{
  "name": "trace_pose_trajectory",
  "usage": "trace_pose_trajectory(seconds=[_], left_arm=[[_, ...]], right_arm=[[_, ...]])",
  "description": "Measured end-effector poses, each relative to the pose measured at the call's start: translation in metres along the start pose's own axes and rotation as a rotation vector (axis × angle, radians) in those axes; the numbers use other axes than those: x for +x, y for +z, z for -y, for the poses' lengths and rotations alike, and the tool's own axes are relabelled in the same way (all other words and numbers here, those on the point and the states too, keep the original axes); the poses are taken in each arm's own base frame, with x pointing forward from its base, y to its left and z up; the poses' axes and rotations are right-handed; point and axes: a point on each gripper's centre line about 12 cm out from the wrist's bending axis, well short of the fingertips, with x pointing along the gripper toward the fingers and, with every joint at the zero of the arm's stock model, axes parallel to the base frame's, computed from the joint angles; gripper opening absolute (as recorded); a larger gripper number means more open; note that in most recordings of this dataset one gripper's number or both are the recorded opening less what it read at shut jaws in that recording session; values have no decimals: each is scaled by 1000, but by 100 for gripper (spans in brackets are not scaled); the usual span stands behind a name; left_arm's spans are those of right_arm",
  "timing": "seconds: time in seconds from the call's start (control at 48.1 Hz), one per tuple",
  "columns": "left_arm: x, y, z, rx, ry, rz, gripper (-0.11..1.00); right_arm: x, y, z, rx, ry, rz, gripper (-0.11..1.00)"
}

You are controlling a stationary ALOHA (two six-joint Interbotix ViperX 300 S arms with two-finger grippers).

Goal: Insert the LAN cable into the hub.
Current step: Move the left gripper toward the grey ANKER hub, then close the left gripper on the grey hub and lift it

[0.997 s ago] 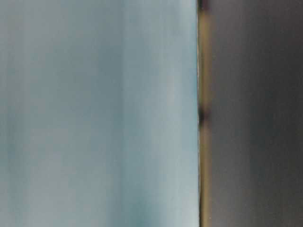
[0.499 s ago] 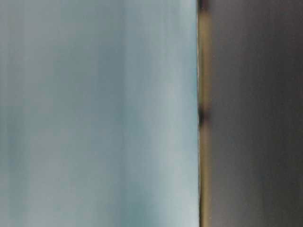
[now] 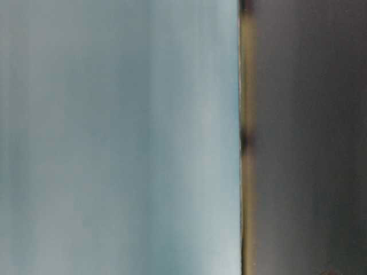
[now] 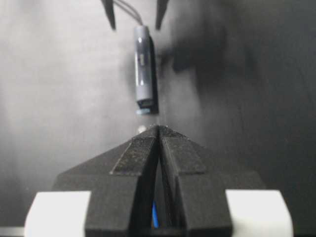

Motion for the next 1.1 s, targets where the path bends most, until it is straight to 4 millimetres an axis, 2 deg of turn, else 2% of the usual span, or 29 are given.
trace_pose_trajectory(seconds=[0.27, 0.54, 0.623, 0.748, 0.893, 1.101], left_arm=[[21, -23, -6, -15, 11, -54, 75], [27, -42, -6, -27, 17, -124, 72], [28, -48, -8, -28, 29, -170, 63], [29, -51, -8, -14, 35, -208, 29], [33, -46, -6, -1, 29, -193, 28], [36, -27, -3, 8, 25, -155, 28]], right_arm=[[0, 0, -1, 6, 4, -4, 1], [-1, 0, -2, 19, 8, -3, 1], [-1, -1, -3, 21, 11, -4, 1], [-1, -1, -3, 22, 12, -7, 1], [-1, -2, -4, 21, 12, -13, 1], [3, -9, -2, 21, 7, -37, 1]])
